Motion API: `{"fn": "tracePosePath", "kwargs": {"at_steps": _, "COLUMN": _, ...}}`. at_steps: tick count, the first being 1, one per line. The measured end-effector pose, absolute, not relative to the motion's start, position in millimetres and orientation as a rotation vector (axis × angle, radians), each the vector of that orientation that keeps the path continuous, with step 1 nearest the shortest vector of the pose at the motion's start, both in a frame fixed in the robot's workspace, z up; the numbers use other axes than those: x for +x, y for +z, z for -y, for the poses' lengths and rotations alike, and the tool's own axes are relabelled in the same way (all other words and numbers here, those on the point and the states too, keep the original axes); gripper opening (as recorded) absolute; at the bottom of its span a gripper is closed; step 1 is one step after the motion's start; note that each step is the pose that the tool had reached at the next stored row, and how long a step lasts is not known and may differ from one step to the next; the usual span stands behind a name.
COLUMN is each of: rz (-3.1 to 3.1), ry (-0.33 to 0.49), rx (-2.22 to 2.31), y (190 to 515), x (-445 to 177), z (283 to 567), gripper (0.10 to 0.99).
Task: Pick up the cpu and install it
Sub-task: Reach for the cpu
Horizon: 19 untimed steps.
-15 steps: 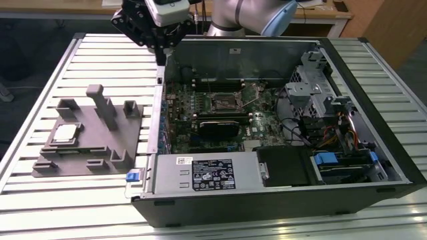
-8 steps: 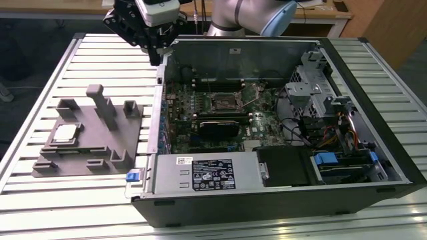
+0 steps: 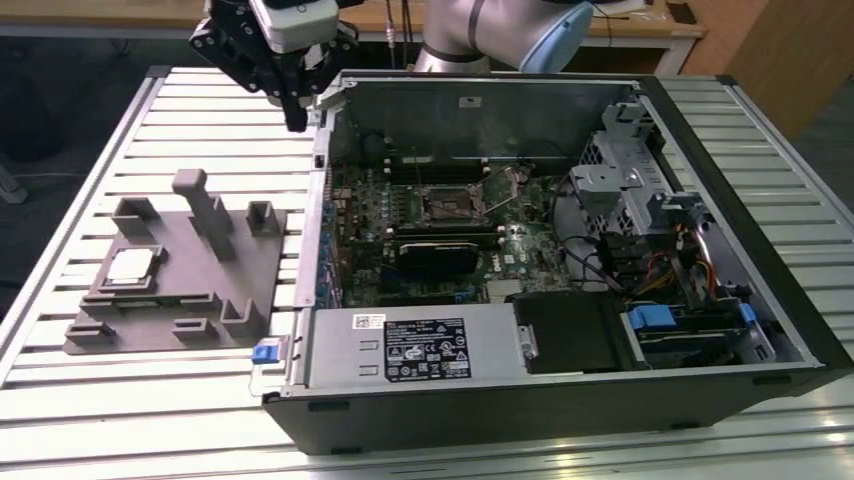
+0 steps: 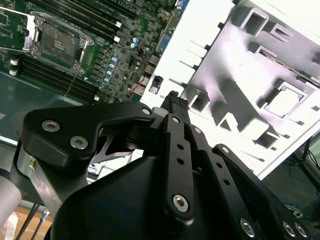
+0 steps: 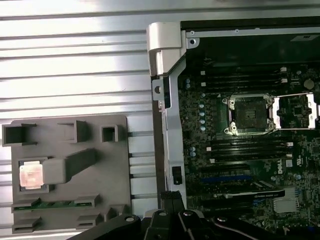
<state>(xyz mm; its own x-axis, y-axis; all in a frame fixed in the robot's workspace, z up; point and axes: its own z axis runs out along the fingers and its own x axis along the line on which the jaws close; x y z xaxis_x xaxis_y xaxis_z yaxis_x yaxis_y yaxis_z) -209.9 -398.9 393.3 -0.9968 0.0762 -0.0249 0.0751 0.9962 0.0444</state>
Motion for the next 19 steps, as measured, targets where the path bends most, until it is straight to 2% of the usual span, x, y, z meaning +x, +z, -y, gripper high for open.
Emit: {"fn": "tracePosePath", "kwargs": {"at_steps": 19, "rz": -3.112, "ry": 0.068, "rx": 0.118, "y": 393, "x": -244, "z": 399, "gripper": 0.106}}
